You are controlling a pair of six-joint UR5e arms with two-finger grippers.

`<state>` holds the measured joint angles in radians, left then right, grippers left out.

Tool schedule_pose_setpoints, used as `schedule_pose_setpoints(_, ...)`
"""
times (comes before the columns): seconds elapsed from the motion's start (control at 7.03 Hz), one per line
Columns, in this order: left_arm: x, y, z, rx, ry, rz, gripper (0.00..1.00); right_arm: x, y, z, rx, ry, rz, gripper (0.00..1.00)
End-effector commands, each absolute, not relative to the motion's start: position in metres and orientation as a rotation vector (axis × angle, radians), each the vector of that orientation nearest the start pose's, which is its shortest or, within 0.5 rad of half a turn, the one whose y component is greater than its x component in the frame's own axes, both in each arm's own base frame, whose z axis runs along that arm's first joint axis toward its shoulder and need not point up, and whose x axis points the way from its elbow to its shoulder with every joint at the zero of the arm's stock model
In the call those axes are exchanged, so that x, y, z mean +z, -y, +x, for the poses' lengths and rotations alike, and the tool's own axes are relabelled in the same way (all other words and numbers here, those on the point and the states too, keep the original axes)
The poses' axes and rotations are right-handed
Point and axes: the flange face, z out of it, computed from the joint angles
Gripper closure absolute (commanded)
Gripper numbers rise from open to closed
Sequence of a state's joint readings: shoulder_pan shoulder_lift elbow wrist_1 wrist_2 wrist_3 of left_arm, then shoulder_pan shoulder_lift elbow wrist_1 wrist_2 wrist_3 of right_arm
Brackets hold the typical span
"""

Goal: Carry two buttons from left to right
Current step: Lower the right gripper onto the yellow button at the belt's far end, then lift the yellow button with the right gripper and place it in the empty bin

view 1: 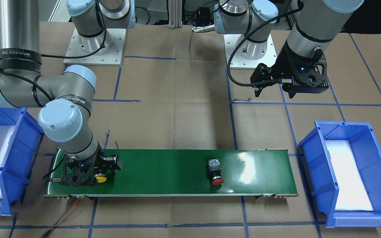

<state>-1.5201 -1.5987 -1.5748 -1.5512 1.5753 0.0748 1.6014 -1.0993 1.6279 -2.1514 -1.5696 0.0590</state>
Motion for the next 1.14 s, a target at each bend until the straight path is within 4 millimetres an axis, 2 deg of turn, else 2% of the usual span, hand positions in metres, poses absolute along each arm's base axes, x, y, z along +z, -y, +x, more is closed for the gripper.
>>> schedule_pose_setpoints(0.0, 0.475, 0.51, -0.107, 0.017, -3.136, 0.036, 0.0, 0.253, 0.629, 0.147, -0.034, -3.14, 0.043, 0.93)
schedule_pose_setpoints(0.14, 0.478, 0.514, -0.106, 0.015, -3.136, 0.036, 0.0, 0.262, 0.63, 0.144, -0.051, -3.143, 0.053, 0.94)
schedule_pose_setpoints(0.28, 0.477, 0.515, -0.107, 0.02, -3.136, 0.039, 0.0, 0.295, 0.629, 0.136, -0.125, -3.141, 0.072, 0.94)
schedule_pose_setpoints(0.43, 0.476, 0.513, -0.107, 0.025, -3.135, 0.036, 0.0, 0.351, 0.623, 0.112, -0.154, -3.136, 0.132, 0.94)
schedule_pose_setpoints(0.57, 0.474, 0.511, -0.107, 0.032, -3.135, 0.036, 0.0, 0.395, 0.62, 0.071, -0.075, -3.136, 0.199, 0.94)
schedule_pose_setpoints(0.71, 0.472, 0.508, -0.106, 0.039, -3.134, 0.036, 0.0, 0.43, 0.624, 0.02, -0.024, -3.144, 0.057, 0.94)
schedule_pose_setpoints(0.85, 0.473, 0.508, -0.106, 0.039, -3.134, 0.034, 0.0, 0.446, 0.627, -0.032, -0.049, -3.154, -0.1, 0.94)
schedule_pose_setpoints(1.0, 0.475, 0.509, -0.106, 0.037, -3.133, 0.034, 0.0, 0.441, 0.625, -0.082, -0.033, -3.162, -0.181, 0.94)
